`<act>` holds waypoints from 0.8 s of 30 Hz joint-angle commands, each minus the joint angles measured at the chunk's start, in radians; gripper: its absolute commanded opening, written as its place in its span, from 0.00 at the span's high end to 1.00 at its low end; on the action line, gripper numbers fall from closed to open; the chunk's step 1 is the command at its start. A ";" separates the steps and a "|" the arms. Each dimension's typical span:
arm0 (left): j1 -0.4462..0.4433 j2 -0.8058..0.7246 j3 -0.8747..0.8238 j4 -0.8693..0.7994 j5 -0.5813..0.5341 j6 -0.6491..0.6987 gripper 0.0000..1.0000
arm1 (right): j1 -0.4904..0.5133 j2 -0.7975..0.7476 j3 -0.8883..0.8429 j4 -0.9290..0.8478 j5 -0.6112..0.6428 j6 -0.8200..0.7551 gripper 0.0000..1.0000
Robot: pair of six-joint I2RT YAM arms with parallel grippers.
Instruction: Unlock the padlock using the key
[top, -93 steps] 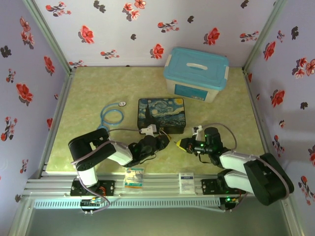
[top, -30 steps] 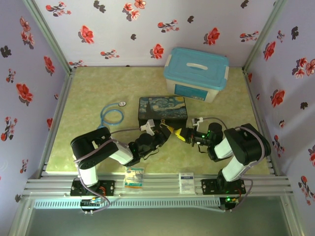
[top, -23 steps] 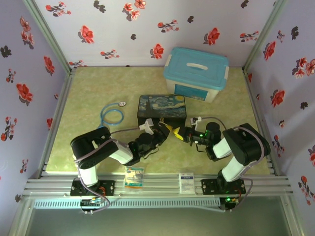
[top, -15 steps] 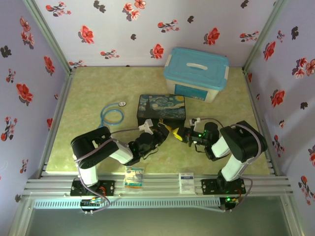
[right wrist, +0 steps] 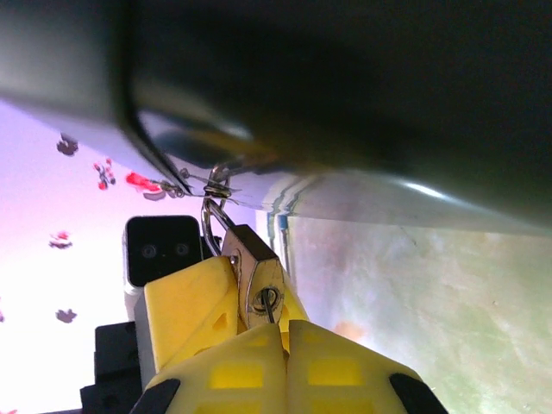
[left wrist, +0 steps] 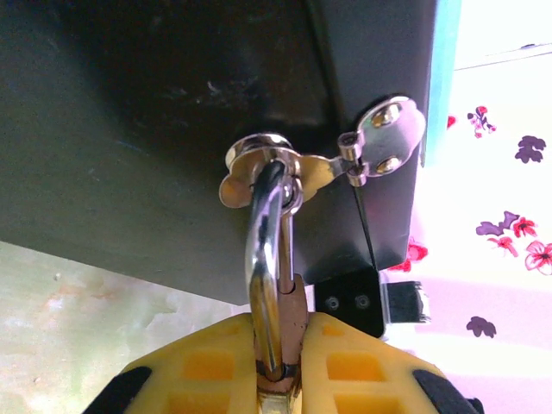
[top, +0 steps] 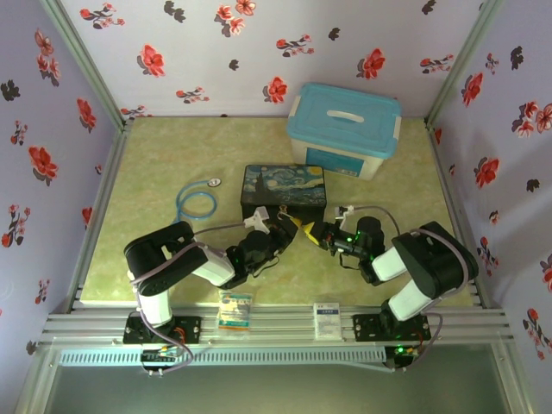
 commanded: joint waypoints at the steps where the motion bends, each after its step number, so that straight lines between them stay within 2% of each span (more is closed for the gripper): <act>1: -0.047 0.000 0.083 0.144 0.178 -0.017 1.00 | 0.048 -0.040 0.042 -0.024 -0.017 -0.154 1.00; 3: -0.050 -0.001 0.083 0.143 0.178 -0.015 1.00 | 0.047 -0.072 0.052 -0.076 -0.012 -0.154 1.00; 6: -0.051 -0.001 0.085 0.144 0.178 -0.012 1.00 | 0.037 -0.079 0.076 -0.084 -0.033 -0.045 1.00; 9: -0.053 -0.001 0.086 0.144 0.180 -0.009 1.00 | 0.030 -0.004 0.088 0.120 -0.072 0.176 1.00; 11: -0.056 -0.004 0.088 0.144 0.180 -0.008 1.00 | 0.031 0.051 0.112 0.126 -0.078 0.275 1.00; 20: -0.062 -0.014 0.101 0.145 0.214 0.012 1.00 | 0.026 0.084 0.173 0.125 -0.168 0.361 1.00; 24: -0.061 -0.020 0.089 0.146 0.213 0.023 1.00 | -0.001 0.100 0.147 0.126 -0.165 0.324 1.00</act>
